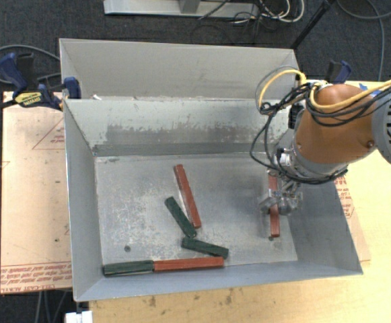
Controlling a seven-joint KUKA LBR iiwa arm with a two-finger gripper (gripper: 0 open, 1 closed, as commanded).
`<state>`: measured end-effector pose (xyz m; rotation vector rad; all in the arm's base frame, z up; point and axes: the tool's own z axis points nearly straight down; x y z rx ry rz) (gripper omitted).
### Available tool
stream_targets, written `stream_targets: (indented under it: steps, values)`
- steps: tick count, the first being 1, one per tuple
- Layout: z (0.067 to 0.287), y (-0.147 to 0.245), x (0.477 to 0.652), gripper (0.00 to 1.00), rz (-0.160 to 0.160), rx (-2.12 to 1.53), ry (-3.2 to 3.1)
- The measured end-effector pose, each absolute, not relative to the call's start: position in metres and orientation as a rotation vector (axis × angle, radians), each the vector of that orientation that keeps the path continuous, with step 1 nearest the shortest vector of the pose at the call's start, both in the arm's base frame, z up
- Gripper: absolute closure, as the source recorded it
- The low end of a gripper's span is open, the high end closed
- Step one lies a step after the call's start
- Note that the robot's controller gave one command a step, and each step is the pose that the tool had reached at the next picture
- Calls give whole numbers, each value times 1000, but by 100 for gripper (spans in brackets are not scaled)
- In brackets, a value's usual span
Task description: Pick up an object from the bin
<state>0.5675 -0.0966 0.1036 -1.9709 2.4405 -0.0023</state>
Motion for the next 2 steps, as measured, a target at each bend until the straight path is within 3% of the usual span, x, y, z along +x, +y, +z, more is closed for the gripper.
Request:
stream_targets:
  steps: [1,2]
  values:
    - [120,-95,568,100,-1,-1967,2445]
    - [178,-94,570,100,-6,-1960,2447]
